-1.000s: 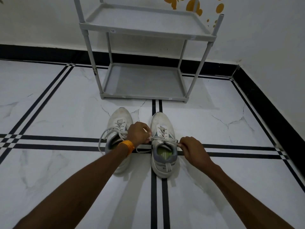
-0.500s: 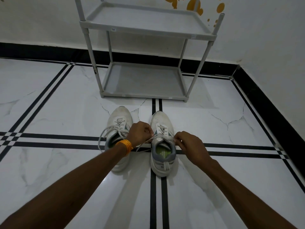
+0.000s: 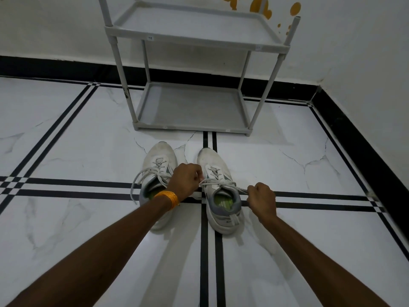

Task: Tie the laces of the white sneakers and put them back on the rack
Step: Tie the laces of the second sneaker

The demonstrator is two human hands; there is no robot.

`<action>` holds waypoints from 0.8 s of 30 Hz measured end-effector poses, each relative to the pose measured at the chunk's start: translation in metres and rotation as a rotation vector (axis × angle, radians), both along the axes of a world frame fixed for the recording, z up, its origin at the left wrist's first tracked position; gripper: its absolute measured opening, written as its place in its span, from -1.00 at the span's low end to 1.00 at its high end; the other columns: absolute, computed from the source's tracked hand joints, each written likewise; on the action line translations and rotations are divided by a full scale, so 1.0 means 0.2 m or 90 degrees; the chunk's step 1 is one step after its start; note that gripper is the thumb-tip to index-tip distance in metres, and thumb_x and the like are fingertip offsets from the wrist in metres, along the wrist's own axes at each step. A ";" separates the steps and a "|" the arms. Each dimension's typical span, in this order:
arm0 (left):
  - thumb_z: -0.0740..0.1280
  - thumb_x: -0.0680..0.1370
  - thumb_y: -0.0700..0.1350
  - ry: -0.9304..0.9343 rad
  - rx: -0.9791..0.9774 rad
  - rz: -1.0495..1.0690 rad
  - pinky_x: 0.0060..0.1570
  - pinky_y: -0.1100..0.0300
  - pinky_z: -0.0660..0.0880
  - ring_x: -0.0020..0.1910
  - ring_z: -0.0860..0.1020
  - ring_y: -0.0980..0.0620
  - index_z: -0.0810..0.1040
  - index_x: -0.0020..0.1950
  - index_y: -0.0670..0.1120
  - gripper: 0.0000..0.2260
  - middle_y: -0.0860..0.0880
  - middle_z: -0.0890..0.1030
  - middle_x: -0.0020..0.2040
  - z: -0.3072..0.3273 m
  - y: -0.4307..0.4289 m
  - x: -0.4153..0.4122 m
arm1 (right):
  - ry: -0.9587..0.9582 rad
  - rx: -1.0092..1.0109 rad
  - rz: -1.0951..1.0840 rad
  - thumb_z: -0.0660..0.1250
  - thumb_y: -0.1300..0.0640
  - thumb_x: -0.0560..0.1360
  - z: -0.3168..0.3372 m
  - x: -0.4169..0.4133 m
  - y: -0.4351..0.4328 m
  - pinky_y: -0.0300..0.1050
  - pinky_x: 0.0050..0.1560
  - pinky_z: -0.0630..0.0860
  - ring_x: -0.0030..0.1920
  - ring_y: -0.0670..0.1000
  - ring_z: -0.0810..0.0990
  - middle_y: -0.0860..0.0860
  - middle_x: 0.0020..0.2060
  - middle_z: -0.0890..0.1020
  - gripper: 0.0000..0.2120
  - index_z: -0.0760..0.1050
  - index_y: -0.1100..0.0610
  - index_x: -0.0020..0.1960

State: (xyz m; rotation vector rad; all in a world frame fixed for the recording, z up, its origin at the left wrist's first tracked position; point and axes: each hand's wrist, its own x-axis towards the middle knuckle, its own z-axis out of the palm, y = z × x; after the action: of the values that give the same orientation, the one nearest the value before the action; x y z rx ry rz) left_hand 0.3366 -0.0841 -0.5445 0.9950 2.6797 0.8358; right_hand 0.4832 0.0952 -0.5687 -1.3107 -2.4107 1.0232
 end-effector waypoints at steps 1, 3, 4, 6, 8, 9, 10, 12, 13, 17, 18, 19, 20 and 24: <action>0.38 0.46 -0.25 0.026 -0.016 -0.016 -0.14 0.12 0.55 -0.20 0.63 -0.10 0.64 -0.14 -0.14 -0.95 -0.14 0.70 -0.22 -0.01 -0.01 0.00 | 0.001 0.004 0.010 0.18 0.19 0.55 -0.01 0.00 -0.01 0.10 -0.22 0.47 -0.23 0.20 0.56 0.21 -0.30 0.58 -0.75 0.38 0.26 -0.28; 0.36 0.45 -0.28 0.063 -0.044 -0.044 -0.17 0.07 0.54 -0.20 0.60 -0.15 0.59 -0.14 -0.18 -0.96 -0.18 0.67 -0.22 -0.02 -0.03 -0.01 | -0.020 0.093 0.081 0.16 0.19 0.58 -0.02 0.02 -0.01 0.01 -0.25 0.41 -0.24 0.16 0.54 0.14 -0.29 0.57 -0.77 0.39 0.24 -0.23; 0.34 0.46 -0.29 0.081 -0.063 -0.055 -0.22 0.07 0.49 -0.22 0.59 -0.17 0.57 -0.14 -0.20 -0.97 -0.20 0.65 -0.22 -0.02 -0.04 -0.01 | -0.042 0.154 0.134 0.15 0.18 0.60 -0.03 0.03 0.00 -0.05 -0.28 0.36 -0.27 0.13 0.52 0.10 -0.32 0.53 -0.76 0.38 0.20 -0.23; 0.30 0.42 -0.34 0.136 -0.107 -0.086 -0.31 0.10 0.33 -0.26 0.55 -0.23 0.52 -0.15 -0.23 -0.94 -0.25 0.61 -0.25 -0.04 -0.05 -0.01 | -0.086 0.246 0.233 0.13 0.17 0.61 -0.03 0.05 -0.01 -0.09 -0.32 0.30 -0.33 0.13 0.51 0.04 -0.38 0.47 -0.75 0.33 0.15 -0.24; 0.32 0.33 -0.41 0.163 -0.157 -0.135 -0.34 0.10 0.29 -0.31 0.55 -0.27 0.53 -0.15 -0.28 -0.87 -0.30 0.58 -0.29 -0.05 -0.05 -0.01 | -0.105 0.276 0.282 0.13 0.17 0.60 -0.04 0.06 -0.02 -0.10 -0.33 0.29 -0.33 0.16 0.54 0.03 -0.38 0.46 -0.76 0.32 0.13 -0.24; 0.33 0.31 -0.43 0.174 -0.168 -0.148 -0.34 0.08 0.31 -0.32 0.56 -0.29 0.55 -0.13 -0.31 -0.83 -0.32 0.58 -0.30 -0.06 -0.05 -0.01 | -0.110 0.284 0.285 0.13 0.16 0.60 -0.04 0.07 -0.02 -0.10 -0.33 0.29 -0.32 0.17 0.55 0.04 -0.38 0.47 -0.76 0.32 0.13 -0.24; 0.34 0.31 -0.43 0.182 -0.175 -0.155 -0.33 0.07 0.32 -0.30 0.56 -0.31 0.57 -0.08 -0.33 -0.80 -0.34 0.58 -0.28 -0.07 -0.05 -0.02 | -0.113 0.296 0.288 0.12 0.15 0.61 -0.05 0.07 -0.01 -0.10 -0.33 0.29 -0.31 0.19 0.56 0.07 -0.38 0.51 -0.76 0.31 0.12 -0.24; 0.30 0.39 -0.39 0.208 -0.177 -0.150 -0.25 0.05 0.28 -0.17 0.56 -0.32 0.56 0.05 -0.32 -0.76 -0.35 0.60 -0.15 -0.07 -0.05 -0.03 | -0.110 0.316 0.288 0.10 0.13 0.61 -0.06 0.08 0.01 -0.10 -0.33 0.30 -0.31 0.21 0.57 0.12 -0.35 0.58 -0.74 0.31 0.11 -0.25; 0.28 0.43 -0.37 0.213 -0.187 -0.147 -0.21 0.06 0.26 -0.10 0.56 -0.31 0.54 0.10 -0.31 -0.75 -0.34 0.60 -0.09 -0.07 -0.05 -0.04 | -0.106 0.317 0.287 0.10 0.13 0.61 -0.07 0.08 0.02 -0.09 -0.34 0.32 -0.31 0.21 0.57 0.12 -0.35 0.58 -0.74 0.31 0.10 -0.25; 0.23 0.46 -0.36 0.200 -0.207 -0.138 -0.17 0.08 0.24 -0.01 0.55 -0.30 0.50 0.14 -0.29 -0.74 -0.32 0.60 0.00 -0.06 -0.06 -0.05 | -0.095 0.295 0.269 0.11 0.14 0.60 -0.11 0.10 0.02 -0.03 -0.35 0.42 -0.34 0.19 0.57 0.11 -0.38 0.57 -0.73 0.38 0.12 -0.26; 0.23 0.46 -0.35 0.201 -0.212 -0.135 -0.17 0.07 0.26 0.00 0.54 -0.30 0.50 0.13 -0.29 -0.75 -0.32 0.60 0.01 -0.06 -0.06 -0.05 | -0.080 0.280 0.270 0.09 0.13 0.60 -0.12 0.10 0.02 -0.03 -0.35 0.42 -0.35 0.19 0.57 0.12 -0.38 0.58 -0.71 0.40 0.14 -0.27; 0.23 0.47 -0.34 0.200 -0.226 -0.131 -0.16 0.06 0.29 0.01 0.54 -0.29 0.50 0.12 -0.28 -0.76 -0.31 0.60 0.02 -0.06 -0.05 -0.04 | -0.066 0.256 0.272 0.07 0.12 0.58 -0.12 0.10 0.02 -0.05 -0.34 0.40 -0.35 0.20 0.57 0.14 -0.38 0.58 -0.69 0.40 0.16 -0.29; 0.23 0.48 -0.33 0.193 -0.247 -0.125 -0.13 0.04 0.34 0.03 0.54 -0.28 0.50 0.12 -0.27 -0.77 -0.30 0.60 0.03 -0.06 -0.05 -0.04 | -0.062 0.215 0.274 0.04 0.10 0.55 -0.11 0.09 0.03 -0.08 -0.33 0.36 -0.35 0.20 0.56 0.16 -0.38 0.57 -0.68 0.38 0.15 -0.33; 0.27 0.53 -0.24 0.122 -0.329 -0.108 0.02 0.01 0.46 0.10 0.56 -0.23 0.54 0.11 -0.25 -0.82 -0.26 0.60 0.10 -0.04 -0.02 -0.06 | -0.099 -0.199 0.184 0.15 0.14 0.48 0.07 0.03 -0.02 -0.13 -0.34 0.25 -0.42 0.05 0.37 0.11 -0.36 0.44 -0.81 0.39 0.14 -0.29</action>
State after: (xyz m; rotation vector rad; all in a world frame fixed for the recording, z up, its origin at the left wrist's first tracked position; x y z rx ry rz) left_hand 0.3248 -0.0873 -0.5527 1.1797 2.6903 0.0042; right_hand 0.4900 0.0914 -0.5545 -1.1893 -2.6988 1.4765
